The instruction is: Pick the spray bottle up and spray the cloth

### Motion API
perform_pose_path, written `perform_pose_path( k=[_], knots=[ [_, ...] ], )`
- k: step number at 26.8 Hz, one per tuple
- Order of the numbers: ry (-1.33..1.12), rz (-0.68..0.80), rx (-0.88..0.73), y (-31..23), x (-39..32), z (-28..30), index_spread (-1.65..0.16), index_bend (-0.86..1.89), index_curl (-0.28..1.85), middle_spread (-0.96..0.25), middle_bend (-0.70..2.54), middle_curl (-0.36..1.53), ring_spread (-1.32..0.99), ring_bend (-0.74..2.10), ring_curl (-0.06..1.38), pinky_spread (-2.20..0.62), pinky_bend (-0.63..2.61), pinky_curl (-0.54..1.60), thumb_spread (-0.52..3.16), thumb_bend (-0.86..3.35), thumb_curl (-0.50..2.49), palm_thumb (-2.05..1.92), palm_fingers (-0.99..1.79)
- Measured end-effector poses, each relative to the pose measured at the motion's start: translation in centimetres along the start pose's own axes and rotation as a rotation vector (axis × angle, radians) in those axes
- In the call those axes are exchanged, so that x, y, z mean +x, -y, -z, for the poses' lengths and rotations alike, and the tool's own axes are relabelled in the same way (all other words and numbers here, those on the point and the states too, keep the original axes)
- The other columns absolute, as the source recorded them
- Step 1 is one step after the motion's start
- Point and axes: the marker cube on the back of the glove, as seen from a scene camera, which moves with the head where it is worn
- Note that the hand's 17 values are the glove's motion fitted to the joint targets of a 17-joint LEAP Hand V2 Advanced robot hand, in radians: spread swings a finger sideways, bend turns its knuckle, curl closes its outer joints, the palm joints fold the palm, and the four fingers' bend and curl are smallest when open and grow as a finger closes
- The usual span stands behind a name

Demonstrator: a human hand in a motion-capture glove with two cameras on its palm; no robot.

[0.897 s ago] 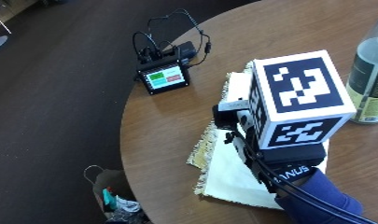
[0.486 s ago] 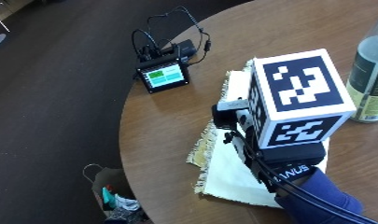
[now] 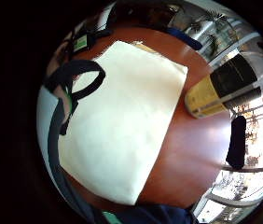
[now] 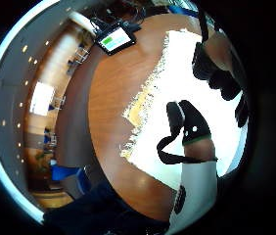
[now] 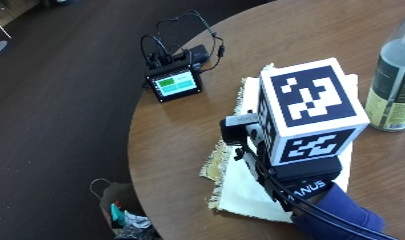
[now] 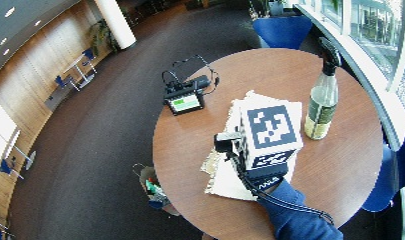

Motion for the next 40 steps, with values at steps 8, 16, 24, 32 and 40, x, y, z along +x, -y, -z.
perform_pose_path(
  k=[8, 16, 24, 32, 40],
  knots=[
    [0.076, 0.129, -0.021, -0.7, -1.9, -0.4, -0.29, 0.14, 0.29, -0.15, 0.4, 0.38, -0.25, 0.55, 0.39, -0.33, 0.63, 0.38, 1.01, 0.21, 0.3, 0.78, 1.17],
    [0.395, 0.279, -0.046, -2.6, -2.4, 1.2, -0.27, 0.12, 0.29, -0.1, 0.37, 0.39, -0.19, 0.51, 0.39, -0.3, 0.58, 0.38, 1.12, -0.01, 0.25, 0.47, 1.13],
    [0.642, 0.339, -0.066, -5.1, -1.3, 3.3, -0.28, 0.22, 0.35, -0.02, 0.1, 0.33, -0.02, 0.31, 0.36, 0.05, 0.53, 0.39, 0.9, -0.11, 0.19, -0.02, 0.6],
    [0.594, 0.312, -0.021, -9.6, 2.7, 6.3, -0.34, 0.31, 0.37, 0.04, 0.04, 0.21, 0.09, 0.12, 0.25, 0.25, 0.79, 0.41, 0.79, -0.06, 0.22, -0.04, 0.28],
    [0.536, 0.006, -0.035, -14.2, 12.2, 6.3, -0.35, 0.22, 0.33, 0.05, 0.16, 0.21, 0.11, 0.29, 0.27, 0.28, 0.69, 0.36, 1.01, 0.13, 0.28, 0.33, 0.41]
  ],
)
